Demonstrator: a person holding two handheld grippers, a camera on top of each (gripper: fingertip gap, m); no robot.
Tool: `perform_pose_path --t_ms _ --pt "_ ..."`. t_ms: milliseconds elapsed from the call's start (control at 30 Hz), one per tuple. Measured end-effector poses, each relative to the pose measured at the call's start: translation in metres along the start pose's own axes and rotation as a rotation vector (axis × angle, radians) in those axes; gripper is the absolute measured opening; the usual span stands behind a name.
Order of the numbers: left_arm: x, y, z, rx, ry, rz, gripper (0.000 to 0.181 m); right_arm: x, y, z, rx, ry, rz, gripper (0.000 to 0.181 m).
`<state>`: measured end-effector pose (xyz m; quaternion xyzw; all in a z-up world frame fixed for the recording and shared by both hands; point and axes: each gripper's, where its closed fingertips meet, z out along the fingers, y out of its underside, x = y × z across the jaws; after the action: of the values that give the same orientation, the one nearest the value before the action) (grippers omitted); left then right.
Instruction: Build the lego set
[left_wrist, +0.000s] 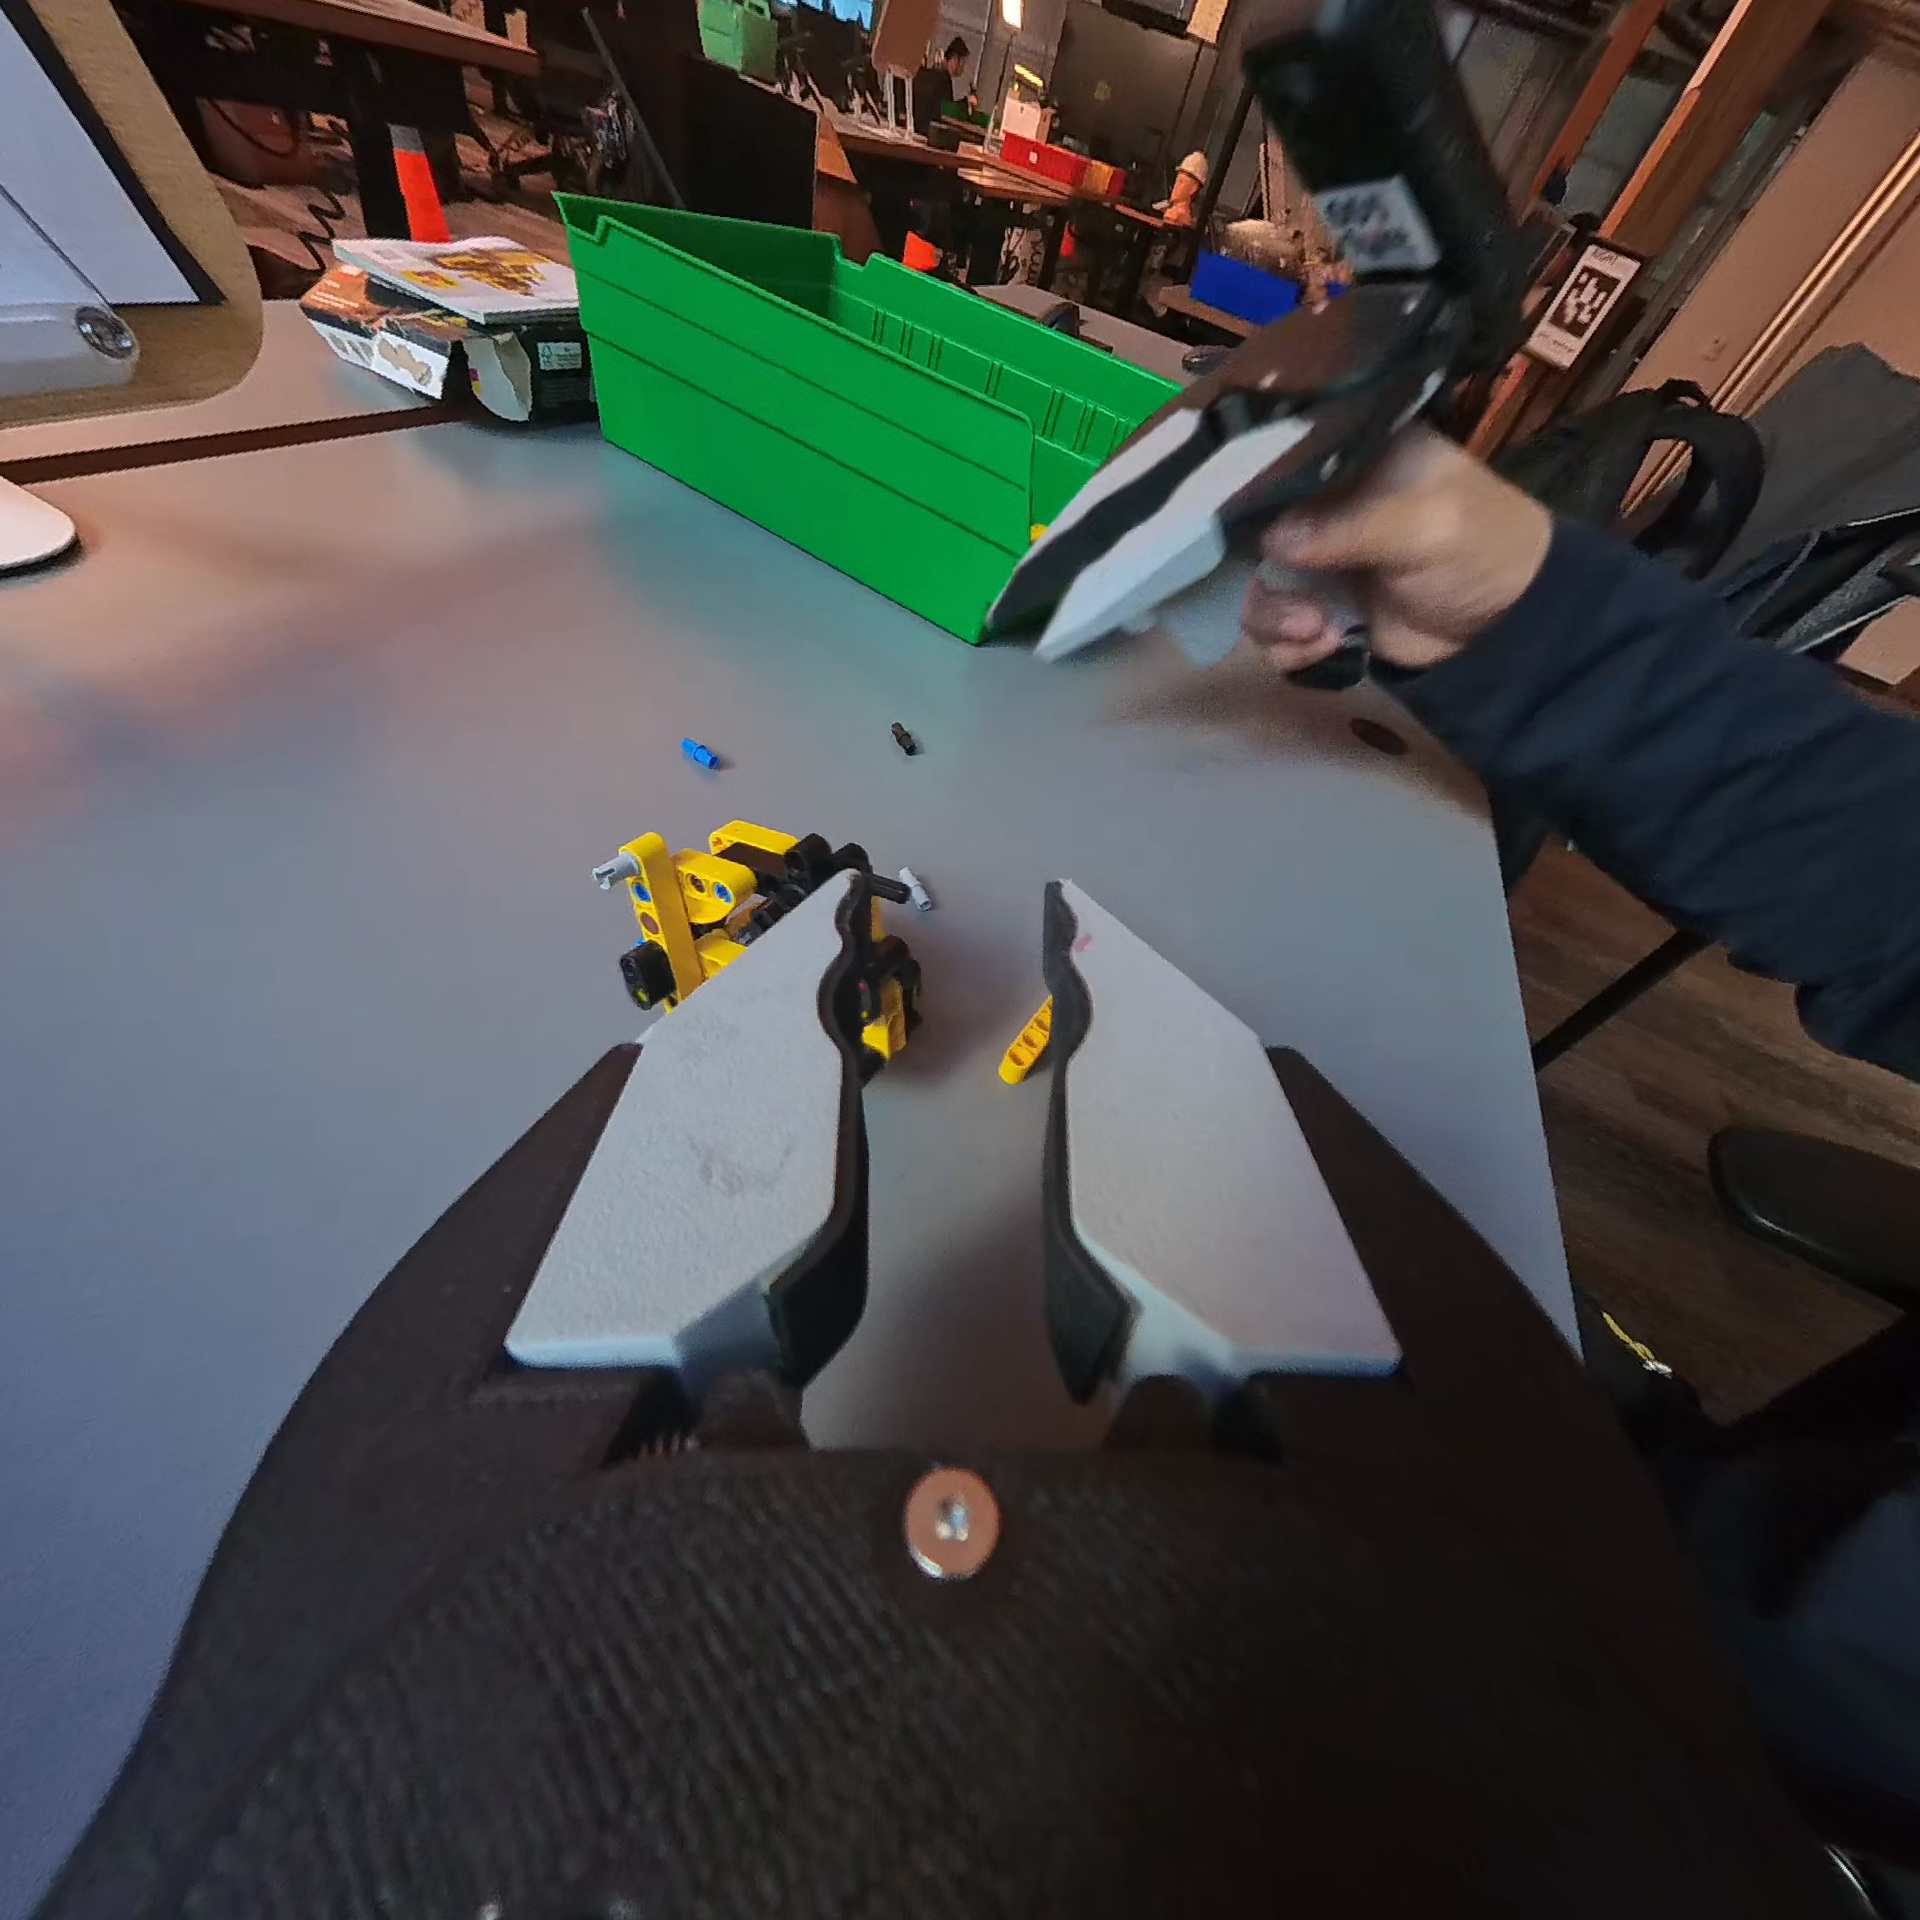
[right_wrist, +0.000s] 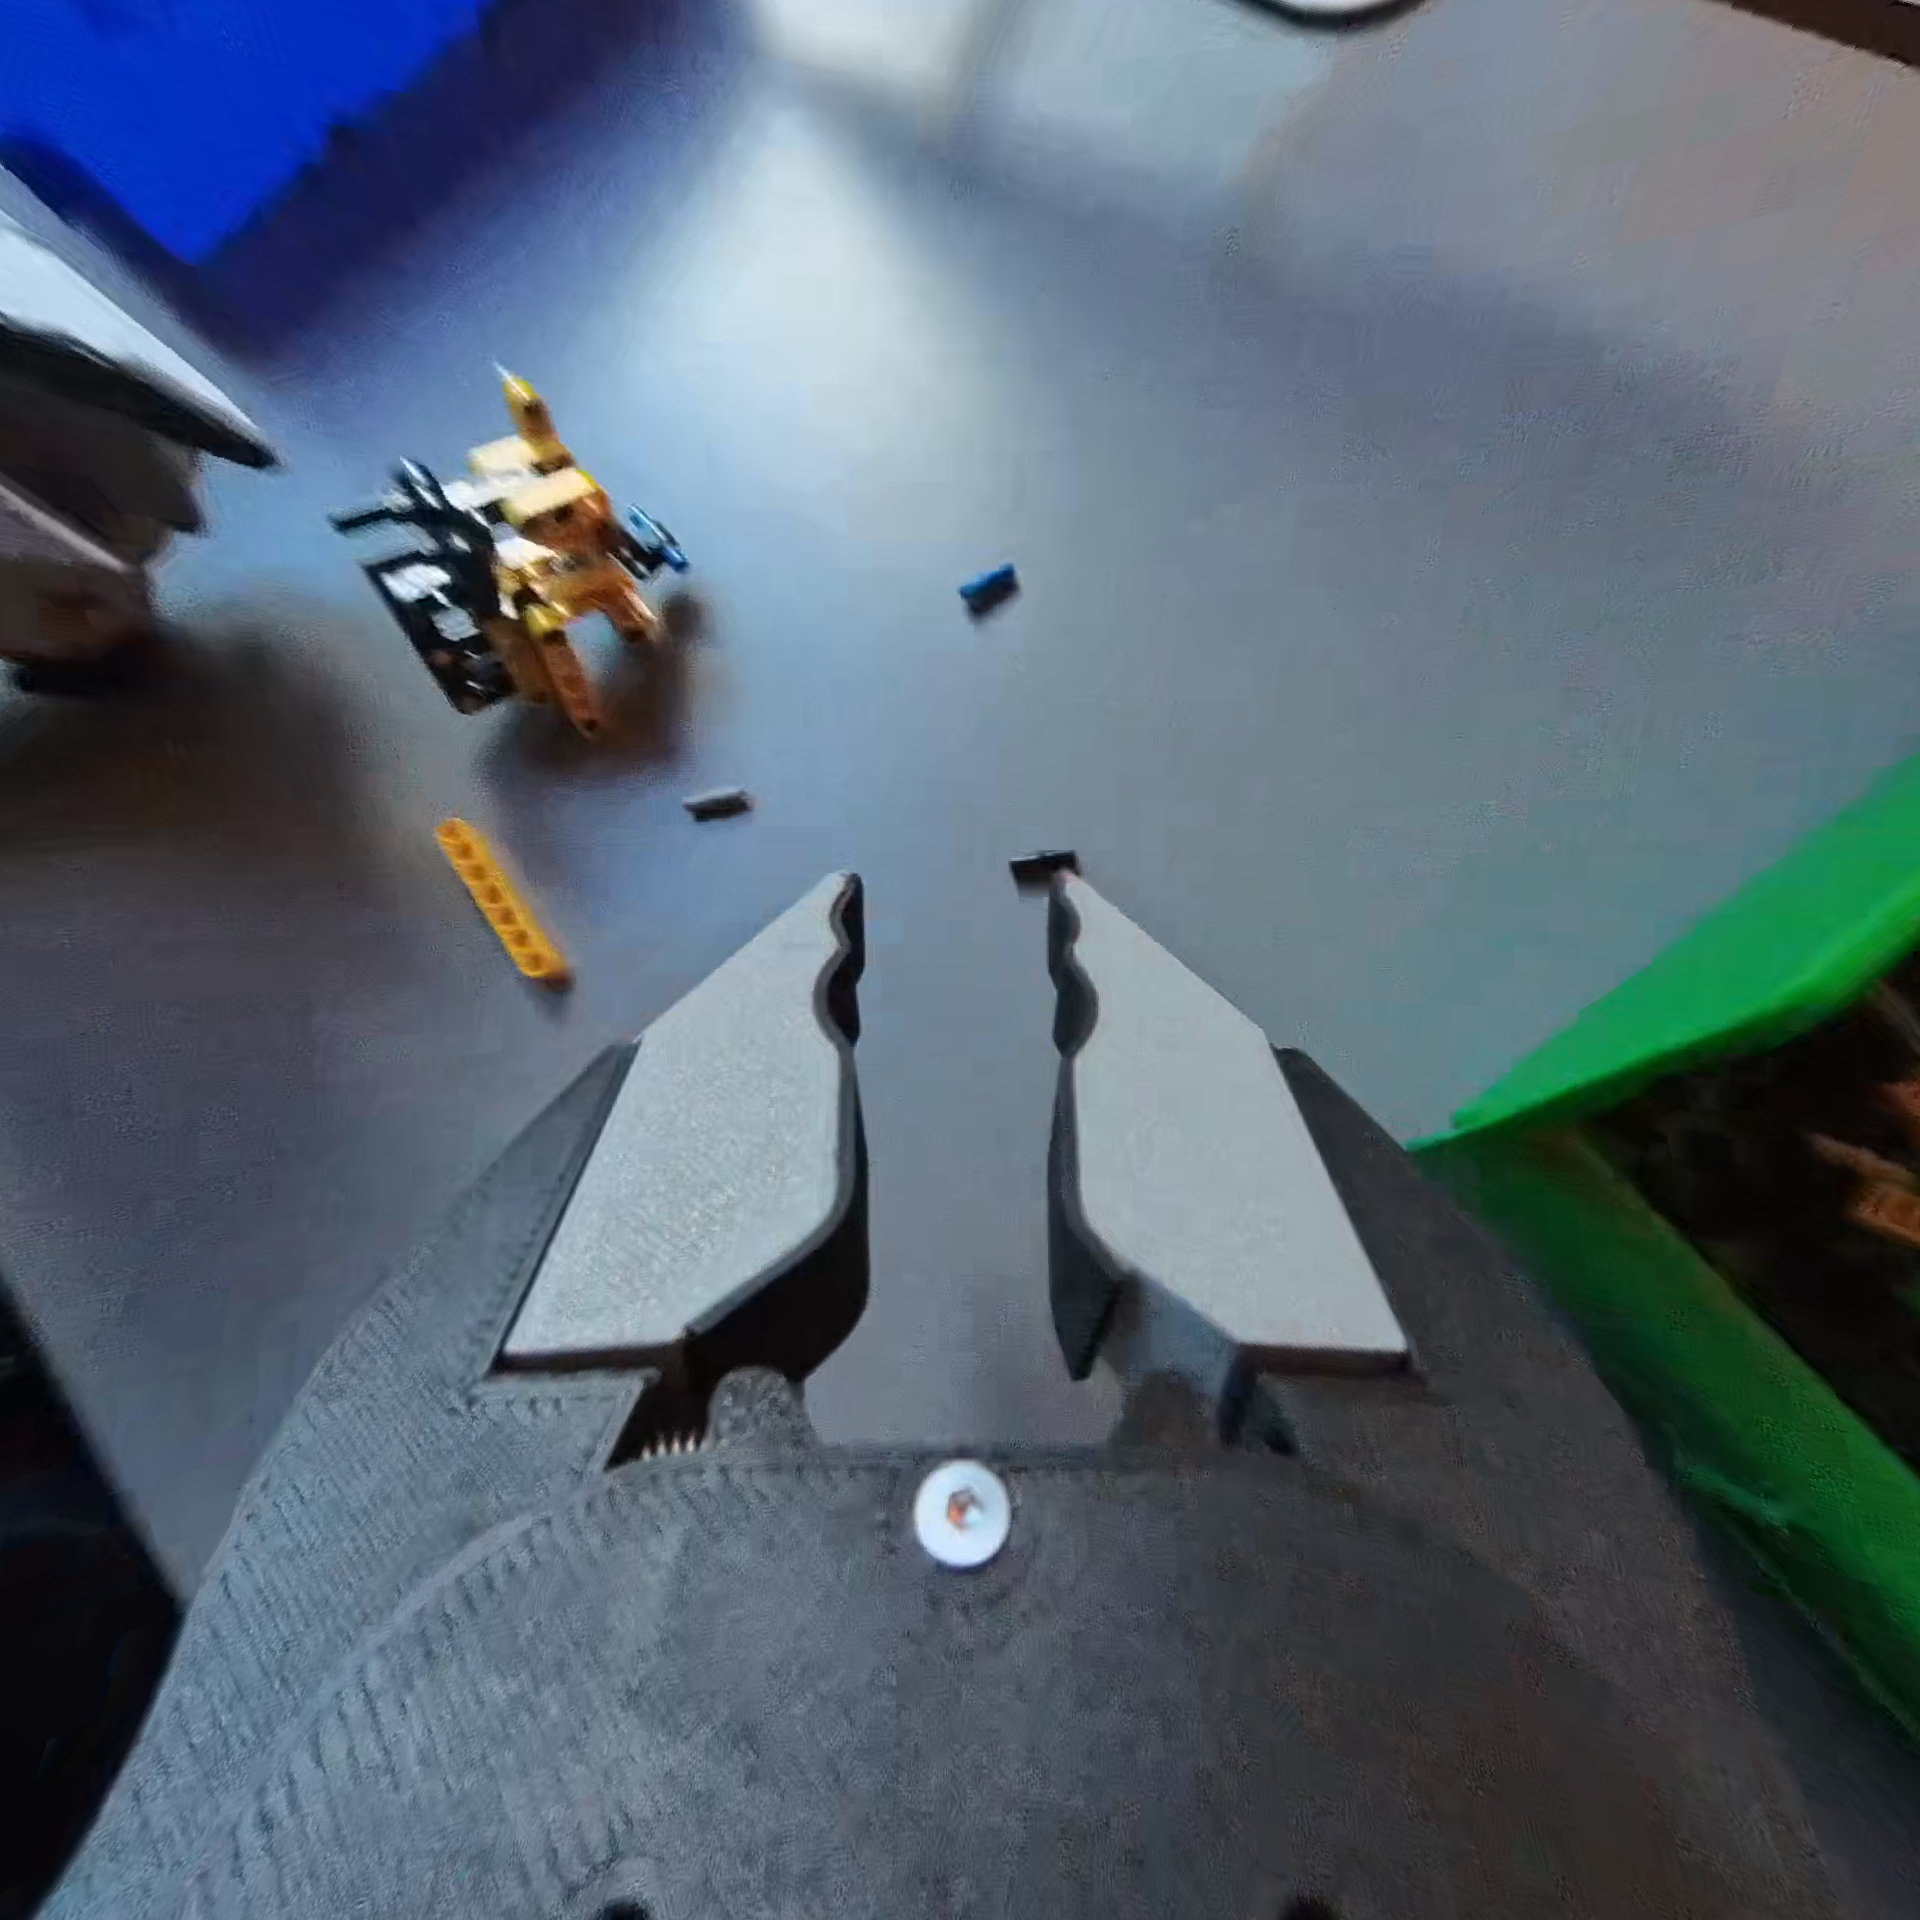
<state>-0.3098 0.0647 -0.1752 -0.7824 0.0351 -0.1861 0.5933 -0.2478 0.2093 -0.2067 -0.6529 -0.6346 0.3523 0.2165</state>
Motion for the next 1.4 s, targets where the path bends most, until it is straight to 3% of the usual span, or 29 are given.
perform_pose_path --t_ms 100,200,400,567,667,733,833,867,933,1000,1067,1167,1233,1300,1400 --pt "-0.003 -0.001 -0.002 0.007 -0.011 -0.003 0.029 0.014 0.011 0.025 -0.068 0.074 -0.158 0.033" --pt "-0.003 -0.004 -0.003 0.017 -0.005 -0.013 0.029 0.022 0.011 0.033 -0.036 0.072 -0.267 0.029" --pt "0.004 0.000 0.000 -0.003 0.019 0.001 0.029 0.023 0.016 0.046 -0.035 0.014 -0.209 0.031" --pt "0.003 0.001 0.001 -0.010 0.021 -0.009 0.029 0.026 0.015 0.046 -0.053 0.058 -0.244 0.013" --pt "0.003 0.002 0.001 -0.012 0.022 -0.013 0.029 0.014 -0.005 0.026 0.025 0.046 -0.270 0.014" --pt "0.003 0.002 0.001 -0.014 0.022 -0.013 0.029 0.018 -0.027 -0.003 0.094 0.115 -0.302 0.014" --pt "0.003 0.002 0.001 -0.014 0.024 -0.017 0.029 0.072 -0.059 -0.067 0.194 0.354 -0.191 0.013" --pt "0.003 0.002 0.001 -0.014 0.027 -0.019 0.029 0.100 -0.060 -0.086 0.206 0.417 -0.093 0.023" --pt "0.004 0.002 0.001 -0.016 0.030 -0.016 0.029 0.139 -0.038 -0.096 0.106 0.409 0.093 0.030" --pt "0.005 0.001 0.001 -0.013 0.027 -0.008 0.029 0.165 -0.004 -0.091 -0.054 0.440 0.162 0.038" --pt "0.003 0.000 0.000 -0.006 0.019 -0.007 0.029 0.186 0.004 -0.101 -0.024 0.565 0.160 0.046" --pt "0.001 -0.001 -0.001 0.000 0.019 -0.021 0.029 0.180 0.011 -0.095 0.032 0.437 0.278 0.054" --pt "0.002 0.001 0.000 -0.009 0.019 -0.018 0.029 0.170 -0.009 -0.106 0.171 0.451 0.237 0.048" --pt "0.003 0.003 0.001 -0.019 0.022 -0.014 0.029 0.117 -0.039 -0.101 0.323 0.302 0.112 0.039" --pt "0.003 0.004 0.002 -0.023 0.024 -0.012 0.029 0.025 -0.039 -0.051 0.254 0.018 -0.042 0.038"
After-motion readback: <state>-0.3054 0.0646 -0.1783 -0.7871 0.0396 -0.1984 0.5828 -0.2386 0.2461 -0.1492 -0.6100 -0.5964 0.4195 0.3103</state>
